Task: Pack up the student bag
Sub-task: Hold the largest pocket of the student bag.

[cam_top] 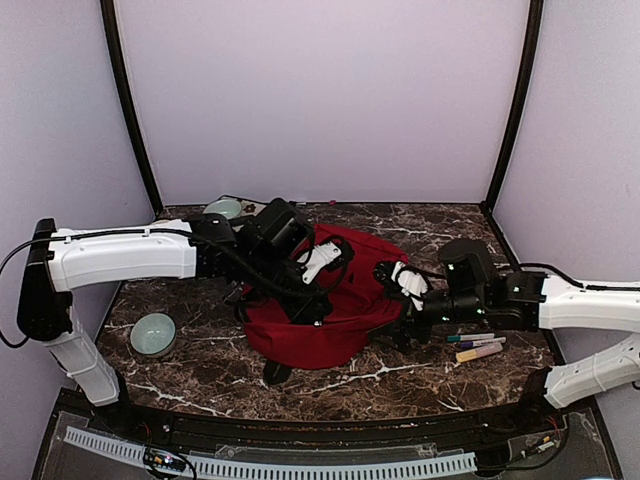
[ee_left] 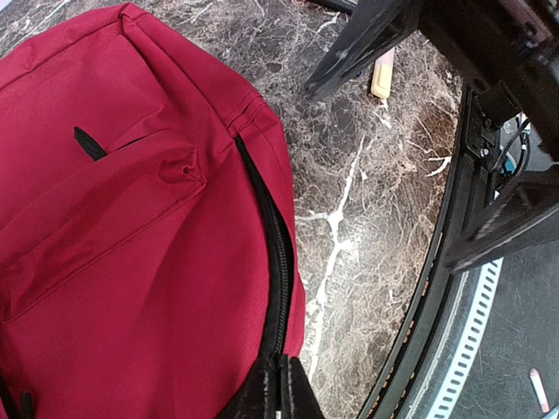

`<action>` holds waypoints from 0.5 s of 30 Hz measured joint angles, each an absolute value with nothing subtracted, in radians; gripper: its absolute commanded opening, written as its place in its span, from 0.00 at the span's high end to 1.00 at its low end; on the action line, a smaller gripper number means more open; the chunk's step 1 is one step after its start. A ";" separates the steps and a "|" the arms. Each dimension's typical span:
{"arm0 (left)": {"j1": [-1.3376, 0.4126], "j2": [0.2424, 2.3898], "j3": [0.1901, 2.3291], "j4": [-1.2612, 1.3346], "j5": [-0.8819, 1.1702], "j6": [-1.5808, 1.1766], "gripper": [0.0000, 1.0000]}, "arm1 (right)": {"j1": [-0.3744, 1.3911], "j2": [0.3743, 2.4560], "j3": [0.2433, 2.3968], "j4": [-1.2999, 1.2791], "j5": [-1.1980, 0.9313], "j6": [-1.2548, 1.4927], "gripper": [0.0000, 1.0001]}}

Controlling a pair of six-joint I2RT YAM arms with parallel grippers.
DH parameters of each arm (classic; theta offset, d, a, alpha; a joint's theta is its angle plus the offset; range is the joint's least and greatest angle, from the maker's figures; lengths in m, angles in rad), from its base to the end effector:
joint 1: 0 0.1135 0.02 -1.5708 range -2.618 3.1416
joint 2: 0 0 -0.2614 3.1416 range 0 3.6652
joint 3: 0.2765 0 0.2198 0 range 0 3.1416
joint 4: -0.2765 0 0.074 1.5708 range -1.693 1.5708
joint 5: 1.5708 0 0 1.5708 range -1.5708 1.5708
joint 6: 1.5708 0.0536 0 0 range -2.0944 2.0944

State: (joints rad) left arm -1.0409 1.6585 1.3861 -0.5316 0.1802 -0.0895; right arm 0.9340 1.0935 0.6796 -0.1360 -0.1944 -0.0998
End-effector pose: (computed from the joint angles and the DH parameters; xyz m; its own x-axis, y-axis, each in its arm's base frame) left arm 0.1689 -0.3074 0.2835 -0.4440 0.5840 -0.6795 0.8756 0.4439 -0.1906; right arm 0.1258 0.1875 0.2494 -0.2209 -0.4630 -0.8584 -0.9133 0.4069 0.0155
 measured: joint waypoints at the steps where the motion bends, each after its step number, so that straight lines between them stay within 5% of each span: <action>1: -1.040 1.657 1.385 -0.531 0.183 -0.090 1.00 | 0.941 1.114 0.687 -0.136 -0.188 -0.132 0.02; 15: -1.031 1.652 1.362 -0.520 0.213 -0.103 1.00 | 1.036 1.253 0.757 -0.071 -0.114 -0.324 0.07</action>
